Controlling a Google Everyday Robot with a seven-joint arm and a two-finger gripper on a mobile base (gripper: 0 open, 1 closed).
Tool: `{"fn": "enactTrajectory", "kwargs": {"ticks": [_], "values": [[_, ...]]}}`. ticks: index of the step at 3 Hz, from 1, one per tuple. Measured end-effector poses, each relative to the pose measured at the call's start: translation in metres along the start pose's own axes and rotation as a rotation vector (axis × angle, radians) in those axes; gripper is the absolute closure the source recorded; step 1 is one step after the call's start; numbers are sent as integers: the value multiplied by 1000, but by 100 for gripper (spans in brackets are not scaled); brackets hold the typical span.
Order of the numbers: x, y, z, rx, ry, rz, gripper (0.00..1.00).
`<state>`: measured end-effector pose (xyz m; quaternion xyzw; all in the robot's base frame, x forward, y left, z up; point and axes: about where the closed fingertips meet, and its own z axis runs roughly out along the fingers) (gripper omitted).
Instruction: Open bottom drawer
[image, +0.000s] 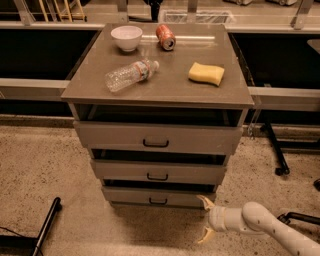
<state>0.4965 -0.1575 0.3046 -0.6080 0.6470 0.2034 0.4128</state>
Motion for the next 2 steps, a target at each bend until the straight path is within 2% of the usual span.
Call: {"fn": "enactTrajectory", "kwargs": {"ticks": [1,2], "values": [[0,-4,-8,-31,-39,-96,0],[20,-12,14,-54,15,-70,0]]}}
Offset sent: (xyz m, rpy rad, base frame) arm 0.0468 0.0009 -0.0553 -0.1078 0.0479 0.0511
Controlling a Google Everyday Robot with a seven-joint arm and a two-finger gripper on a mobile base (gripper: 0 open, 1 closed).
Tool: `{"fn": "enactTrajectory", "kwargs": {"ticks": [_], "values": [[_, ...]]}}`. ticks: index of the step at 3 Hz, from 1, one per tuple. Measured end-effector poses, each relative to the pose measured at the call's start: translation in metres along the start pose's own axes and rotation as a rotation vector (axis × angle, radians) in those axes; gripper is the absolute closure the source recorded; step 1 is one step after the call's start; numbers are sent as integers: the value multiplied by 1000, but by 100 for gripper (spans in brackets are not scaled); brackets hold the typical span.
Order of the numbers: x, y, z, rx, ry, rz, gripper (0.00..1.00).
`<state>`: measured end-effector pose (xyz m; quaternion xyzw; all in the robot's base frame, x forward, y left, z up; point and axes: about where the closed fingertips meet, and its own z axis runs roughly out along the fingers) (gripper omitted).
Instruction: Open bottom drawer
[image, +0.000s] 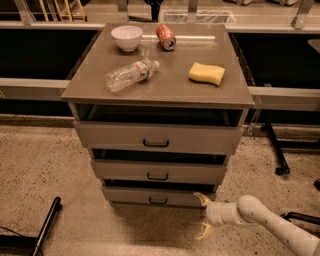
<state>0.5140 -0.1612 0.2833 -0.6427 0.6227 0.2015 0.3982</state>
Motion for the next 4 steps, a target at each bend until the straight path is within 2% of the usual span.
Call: {"fn": "enactTrajectory", "kwargs": {"ticks": [1,2,3,4], "values": [[42,-21,39,-11,61,25,0],[67,-41,48,25,94,34,0],[80,-58,49,60,139,29,0],[95,-70,48,79,185,38,17]]}}
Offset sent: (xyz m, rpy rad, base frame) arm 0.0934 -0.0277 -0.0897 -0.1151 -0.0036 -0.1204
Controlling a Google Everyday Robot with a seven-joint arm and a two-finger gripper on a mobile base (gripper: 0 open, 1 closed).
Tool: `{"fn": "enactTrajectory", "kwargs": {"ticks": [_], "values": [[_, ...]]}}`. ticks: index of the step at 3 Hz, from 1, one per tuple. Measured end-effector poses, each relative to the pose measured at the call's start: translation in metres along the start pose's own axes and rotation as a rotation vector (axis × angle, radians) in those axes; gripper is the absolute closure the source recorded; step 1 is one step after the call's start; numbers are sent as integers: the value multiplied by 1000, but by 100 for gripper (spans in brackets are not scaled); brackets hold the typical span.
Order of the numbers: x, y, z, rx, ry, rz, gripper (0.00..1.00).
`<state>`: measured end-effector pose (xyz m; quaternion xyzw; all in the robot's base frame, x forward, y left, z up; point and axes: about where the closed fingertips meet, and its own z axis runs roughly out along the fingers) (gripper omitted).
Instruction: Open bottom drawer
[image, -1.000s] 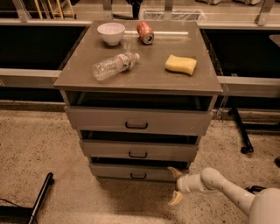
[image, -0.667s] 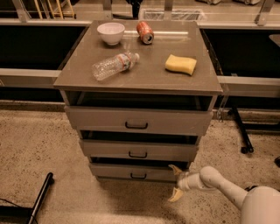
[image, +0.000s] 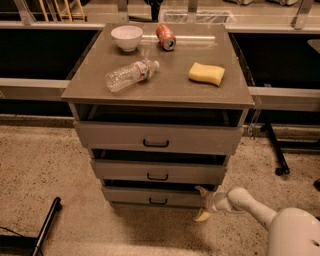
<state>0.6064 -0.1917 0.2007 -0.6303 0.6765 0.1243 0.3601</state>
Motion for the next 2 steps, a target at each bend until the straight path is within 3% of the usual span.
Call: {"fn": "enactTrajectory", "kwargs": {"ticks": [1,2], "values": [[10,-7,3,0,33,10,16],[17,-11,7,-1,55,23,9]]}}
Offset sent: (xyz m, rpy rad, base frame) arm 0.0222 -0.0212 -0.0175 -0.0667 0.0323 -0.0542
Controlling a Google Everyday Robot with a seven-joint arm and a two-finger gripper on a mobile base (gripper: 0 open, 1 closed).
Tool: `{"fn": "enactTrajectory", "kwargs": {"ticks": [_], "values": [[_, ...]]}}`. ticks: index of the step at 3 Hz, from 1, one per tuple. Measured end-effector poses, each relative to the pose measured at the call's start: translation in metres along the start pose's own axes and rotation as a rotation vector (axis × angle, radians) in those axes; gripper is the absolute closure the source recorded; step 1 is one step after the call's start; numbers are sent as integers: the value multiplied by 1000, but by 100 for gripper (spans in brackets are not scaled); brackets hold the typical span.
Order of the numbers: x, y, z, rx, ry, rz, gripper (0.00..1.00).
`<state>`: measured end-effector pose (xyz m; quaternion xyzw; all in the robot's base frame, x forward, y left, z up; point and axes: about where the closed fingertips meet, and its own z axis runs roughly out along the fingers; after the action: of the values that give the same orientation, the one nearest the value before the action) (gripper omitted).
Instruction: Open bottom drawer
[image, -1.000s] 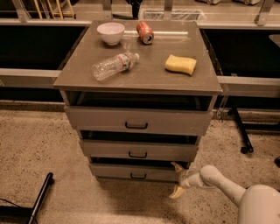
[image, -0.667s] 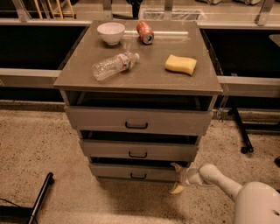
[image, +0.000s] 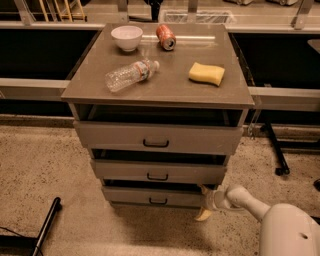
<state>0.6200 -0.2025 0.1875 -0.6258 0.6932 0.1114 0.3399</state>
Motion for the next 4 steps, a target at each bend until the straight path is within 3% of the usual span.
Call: {"fn": "enactTrajectory", "kwargs": {"ticks": [1,2,3,4], "values": [[4,2,4,-7,5,8,13],[7,9,8,-27,-2,10,31],[4,16,9,-50,-14,-2,41],[-7,25,7,-84,-30,-34,31]]}}
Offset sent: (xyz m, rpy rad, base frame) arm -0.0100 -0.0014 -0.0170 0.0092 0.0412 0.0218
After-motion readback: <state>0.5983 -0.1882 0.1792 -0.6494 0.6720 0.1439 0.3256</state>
